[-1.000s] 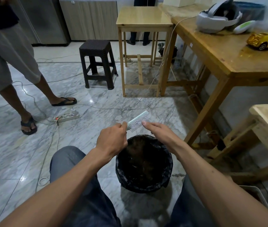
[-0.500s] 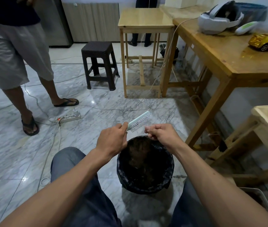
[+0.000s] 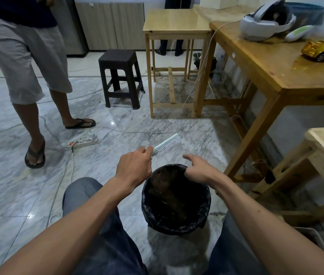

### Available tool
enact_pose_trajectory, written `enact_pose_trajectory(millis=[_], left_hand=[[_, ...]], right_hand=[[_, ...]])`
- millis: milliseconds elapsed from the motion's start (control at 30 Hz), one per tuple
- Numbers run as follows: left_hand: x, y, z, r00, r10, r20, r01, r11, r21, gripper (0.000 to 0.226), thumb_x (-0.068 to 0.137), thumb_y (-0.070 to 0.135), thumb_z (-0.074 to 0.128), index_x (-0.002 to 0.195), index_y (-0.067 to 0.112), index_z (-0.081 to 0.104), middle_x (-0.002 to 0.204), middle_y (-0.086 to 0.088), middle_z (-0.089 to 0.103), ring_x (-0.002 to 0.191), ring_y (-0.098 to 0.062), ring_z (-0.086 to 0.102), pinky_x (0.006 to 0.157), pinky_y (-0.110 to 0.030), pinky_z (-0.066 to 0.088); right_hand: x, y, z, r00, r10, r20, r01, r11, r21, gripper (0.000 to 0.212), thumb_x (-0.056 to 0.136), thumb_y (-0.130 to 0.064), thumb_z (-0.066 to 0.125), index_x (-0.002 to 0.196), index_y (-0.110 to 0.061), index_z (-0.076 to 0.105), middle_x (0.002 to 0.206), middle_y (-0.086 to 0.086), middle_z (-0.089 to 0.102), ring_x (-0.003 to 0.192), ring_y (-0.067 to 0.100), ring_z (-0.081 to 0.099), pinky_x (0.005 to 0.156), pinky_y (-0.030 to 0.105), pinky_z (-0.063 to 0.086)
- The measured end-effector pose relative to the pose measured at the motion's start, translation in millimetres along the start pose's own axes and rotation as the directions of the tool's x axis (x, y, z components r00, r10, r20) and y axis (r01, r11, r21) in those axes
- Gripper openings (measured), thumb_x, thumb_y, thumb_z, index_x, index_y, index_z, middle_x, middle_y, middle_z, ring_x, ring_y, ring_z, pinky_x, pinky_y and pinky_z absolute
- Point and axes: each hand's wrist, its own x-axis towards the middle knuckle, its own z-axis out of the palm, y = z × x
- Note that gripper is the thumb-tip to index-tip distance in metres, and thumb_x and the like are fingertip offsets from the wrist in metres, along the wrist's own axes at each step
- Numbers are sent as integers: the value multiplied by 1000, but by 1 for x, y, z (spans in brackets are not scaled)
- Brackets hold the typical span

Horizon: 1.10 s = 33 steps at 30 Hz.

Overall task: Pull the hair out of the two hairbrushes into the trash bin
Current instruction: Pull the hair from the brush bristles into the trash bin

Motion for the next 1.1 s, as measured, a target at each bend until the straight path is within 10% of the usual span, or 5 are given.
enact_pose_trajectory(millis=[167, 300, 533, 700, 1100], left_hand=[[1, -1, -3, 988, 147, -56, -149, 988, -36, 32, 78, 14, 78, 109, 18, 69, 71, -3, 61, 50, -29, 57, 40, -24, 28], [2, -1, -6, 972, 205, -113, -214, 974, -73, 45, 76, 16, 82, 119, 18, 69, 76, -3, 63, 54, -27, 59, 38, -26, 30], [-2, -5, 0, 975, 219, -40, -222, 966, -132, 56, 88, 17, 58, 143, 11, 47, 99, -7, 59, 61, -31, 56, 42, -34, 40], [2, -9, 6, 997, 26, 67, -16, 989, -148, 42, 97, 21, 51, 138, 16, 47, 114, -7, 63, 86, -35, 64, 57, -39, 44], [-2, -8, 12, 988, -57, 143, 72, 992, -104, 30, 102, 29, 39, 127, 17, 51, 117, -6, 62, 86, -38, 65, 65, -42, 48]], right_hand=[[5, -9, 3, 999, 15, -33, 8, 795, 607, 103, 58, -37, 80, 152, -20, 42, 150, 2, 51, 141, 23, 46, 116, 46, 38], [1, -7, 6, 990, -124, 62, 26, 603, 797, 37, 84, -27, 80, 115, -17, 64, 123, 5, 71, 119, 24, 68, 106, 43, 51], [4, -5, 15, 997, -70, -42, 76, 617, 783, 14, 90, -20, 75, 94, -7, 75, 81, 4, 73, 57, 4, 61, 57, 14, 52], [4, -1, 4, 967, 19, -253, 166, 707, 688, 11, 92, -8, 74, 86, 1, 74, 71, 7, 68, 52, 7, 55, 52, 16, 48], [9, -2, 12, 993, 57, -108, 21, 790, 613, 45, 92, 6, 58, 134, -6, 58, 120, 11, 67, 106, 20, 67, 82, 28, 55]])
